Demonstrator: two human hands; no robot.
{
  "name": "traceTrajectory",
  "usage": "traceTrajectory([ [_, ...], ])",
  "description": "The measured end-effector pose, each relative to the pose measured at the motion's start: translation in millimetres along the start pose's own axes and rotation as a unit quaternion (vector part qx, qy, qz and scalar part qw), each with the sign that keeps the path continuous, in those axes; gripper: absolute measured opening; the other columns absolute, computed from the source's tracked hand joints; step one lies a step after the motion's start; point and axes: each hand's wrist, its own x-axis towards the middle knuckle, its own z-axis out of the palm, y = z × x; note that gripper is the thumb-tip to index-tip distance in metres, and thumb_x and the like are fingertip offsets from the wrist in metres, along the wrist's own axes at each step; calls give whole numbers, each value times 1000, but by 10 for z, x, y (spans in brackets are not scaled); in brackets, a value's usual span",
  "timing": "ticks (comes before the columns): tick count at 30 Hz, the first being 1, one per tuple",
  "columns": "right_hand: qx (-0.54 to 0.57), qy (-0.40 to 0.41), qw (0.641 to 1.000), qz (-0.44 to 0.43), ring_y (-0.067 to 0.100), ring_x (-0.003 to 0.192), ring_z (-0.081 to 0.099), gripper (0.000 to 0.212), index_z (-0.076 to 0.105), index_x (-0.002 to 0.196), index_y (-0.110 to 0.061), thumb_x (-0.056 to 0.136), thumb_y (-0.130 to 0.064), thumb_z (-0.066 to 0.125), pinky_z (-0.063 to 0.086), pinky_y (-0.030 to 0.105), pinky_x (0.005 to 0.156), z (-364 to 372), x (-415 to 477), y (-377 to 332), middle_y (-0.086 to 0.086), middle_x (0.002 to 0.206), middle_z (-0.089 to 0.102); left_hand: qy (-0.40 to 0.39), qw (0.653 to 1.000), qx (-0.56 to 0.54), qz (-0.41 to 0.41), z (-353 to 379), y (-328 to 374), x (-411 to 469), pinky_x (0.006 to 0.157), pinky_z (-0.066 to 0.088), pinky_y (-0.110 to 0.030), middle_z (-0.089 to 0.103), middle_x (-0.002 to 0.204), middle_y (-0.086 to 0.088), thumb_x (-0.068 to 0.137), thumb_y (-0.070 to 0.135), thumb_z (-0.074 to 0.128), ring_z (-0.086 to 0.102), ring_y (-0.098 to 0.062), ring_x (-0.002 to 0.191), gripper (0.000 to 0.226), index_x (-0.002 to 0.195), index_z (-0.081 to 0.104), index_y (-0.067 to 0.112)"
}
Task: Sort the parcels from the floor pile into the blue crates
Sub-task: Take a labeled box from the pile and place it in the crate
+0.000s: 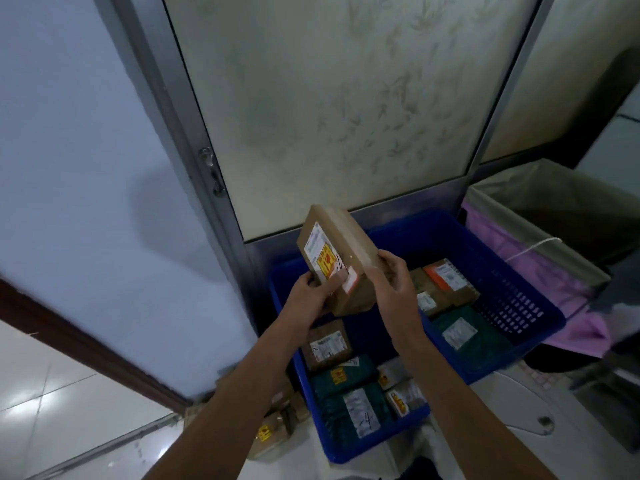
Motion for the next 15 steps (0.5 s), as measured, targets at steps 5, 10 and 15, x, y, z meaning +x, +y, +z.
traceTrajectory([
  [5, -19, -51, 997, 53, 9, 116, 60, 65, 43, 142, -29, 88, -49, 73, 56, 24, 82, -517, 464, 212, -6, 134, 54, 46, 996, 65, 28, 580, -48, 391, 88, 60, -33, 68, 123, 2, 76, 37, 86, 69, -15, 106, 68, 132, 53, 16],
  [10, -36, -56, 994, 89, 10, 115, 59, 70, 41, 145, -26, 87, -37, 78, 55, 25, 86, -1139, 1074, 415, -4, 135, 56, 67, 993, 83, 44, 1307, -212, 836, 97, 56, -37, 61, 132, -1, 81, 25, 84, 63, -15, 116, 72, 140, 46, 12],
  [15, 16, -102, 976, 191, 17, 113, 63, 62, 45, 142, -28, 89, -34, 76, 59, 31, 83, -1594, 1591, 517, 0, 132, 59, 105, 994, 33, 4, 1697, -329, 1137, 102, 53, -43, 58, 142, -4, 93, 12, 70, 58, -20, 126, 56, 144, 47, 17],
])
